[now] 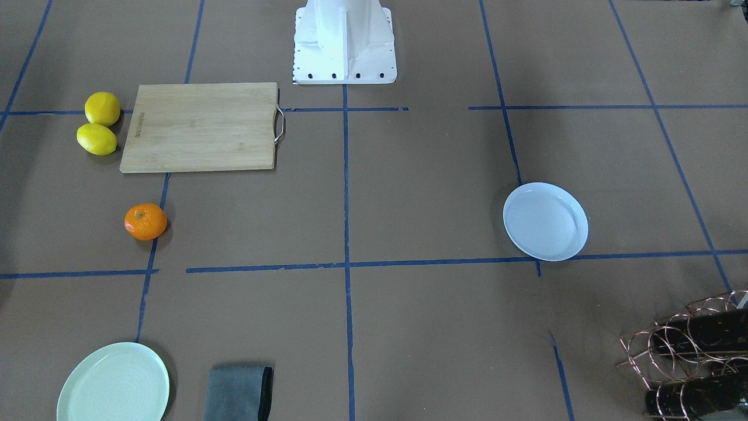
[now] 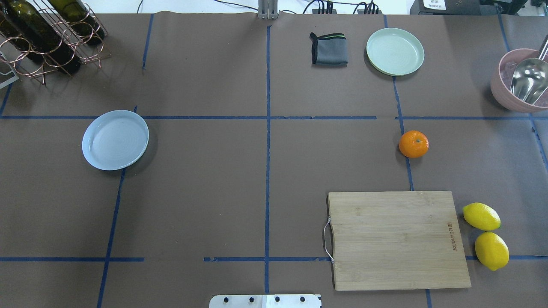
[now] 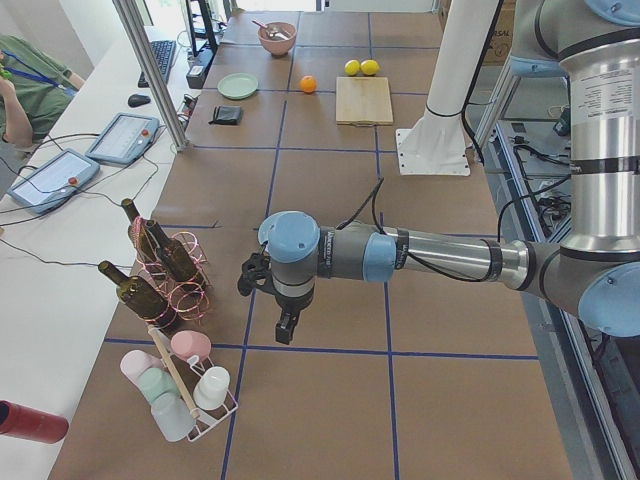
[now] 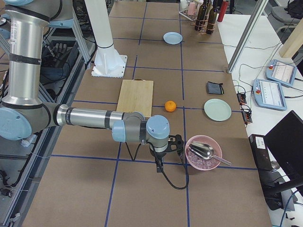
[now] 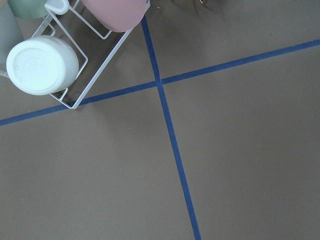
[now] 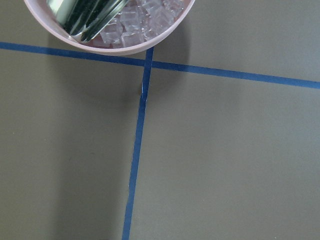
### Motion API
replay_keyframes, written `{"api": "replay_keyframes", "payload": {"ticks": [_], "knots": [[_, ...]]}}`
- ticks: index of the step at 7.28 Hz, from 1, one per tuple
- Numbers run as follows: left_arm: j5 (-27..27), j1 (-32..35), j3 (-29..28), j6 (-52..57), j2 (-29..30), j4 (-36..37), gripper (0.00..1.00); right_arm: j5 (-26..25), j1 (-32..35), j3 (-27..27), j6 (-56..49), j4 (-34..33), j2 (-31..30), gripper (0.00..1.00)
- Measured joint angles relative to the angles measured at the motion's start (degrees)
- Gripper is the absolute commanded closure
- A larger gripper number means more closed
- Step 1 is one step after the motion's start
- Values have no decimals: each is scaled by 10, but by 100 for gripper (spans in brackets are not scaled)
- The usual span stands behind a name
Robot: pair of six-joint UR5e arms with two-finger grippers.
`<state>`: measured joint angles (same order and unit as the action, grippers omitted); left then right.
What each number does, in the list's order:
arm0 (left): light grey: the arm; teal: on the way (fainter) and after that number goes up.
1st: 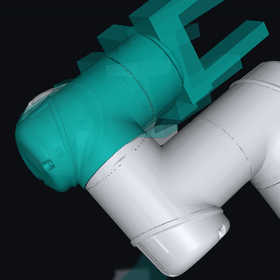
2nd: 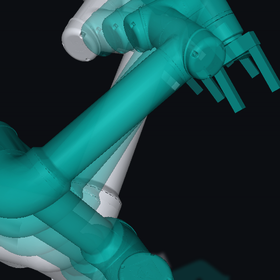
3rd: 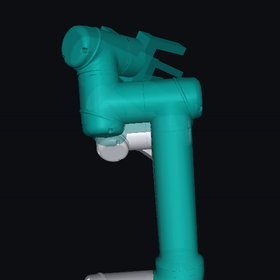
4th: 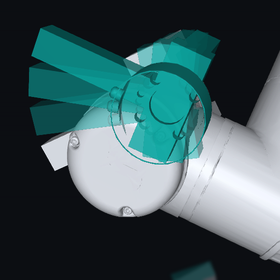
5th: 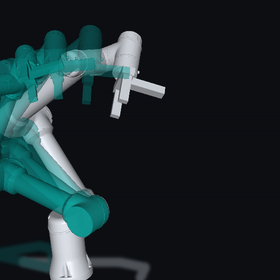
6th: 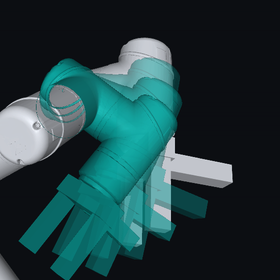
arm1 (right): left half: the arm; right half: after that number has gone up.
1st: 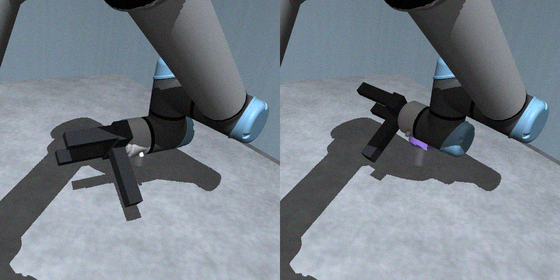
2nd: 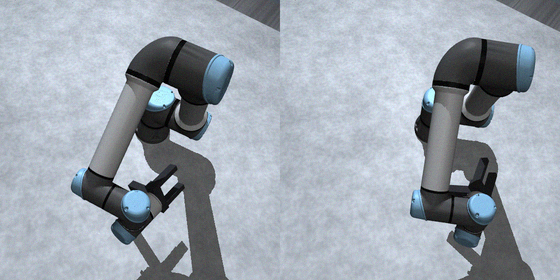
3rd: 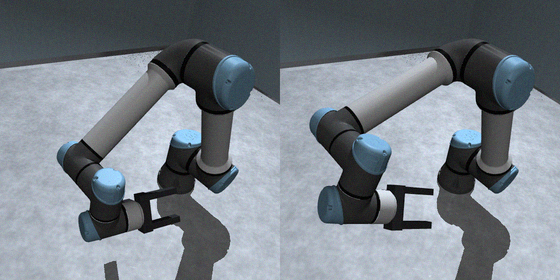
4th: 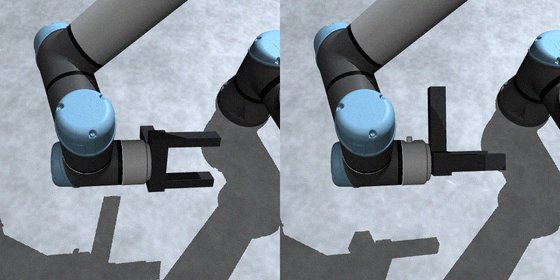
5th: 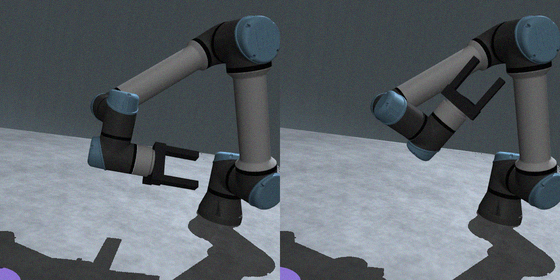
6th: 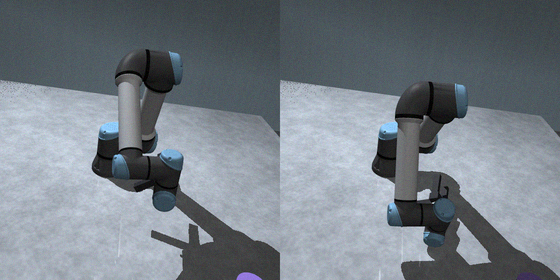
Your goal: Pick orange to plate
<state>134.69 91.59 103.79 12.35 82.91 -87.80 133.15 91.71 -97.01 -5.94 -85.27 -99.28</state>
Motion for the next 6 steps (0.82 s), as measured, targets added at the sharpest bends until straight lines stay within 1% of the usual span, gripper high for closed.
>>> {"api": "replay_keyframes", "payload": {"ticks": [4, 5, 6], "knots": [[0, -5, 8, 1, 2, -3, 0, 4, -10, -4, 4, 1, 7, 0], [0, -15, 18, 1, 6, -11, 0, 11, -13, -11, 6, 2, 16, 0], [0, -21, 30, 0, 14, -34, 0, 15, -16, -15, 8, 3, 33, 0]]}}
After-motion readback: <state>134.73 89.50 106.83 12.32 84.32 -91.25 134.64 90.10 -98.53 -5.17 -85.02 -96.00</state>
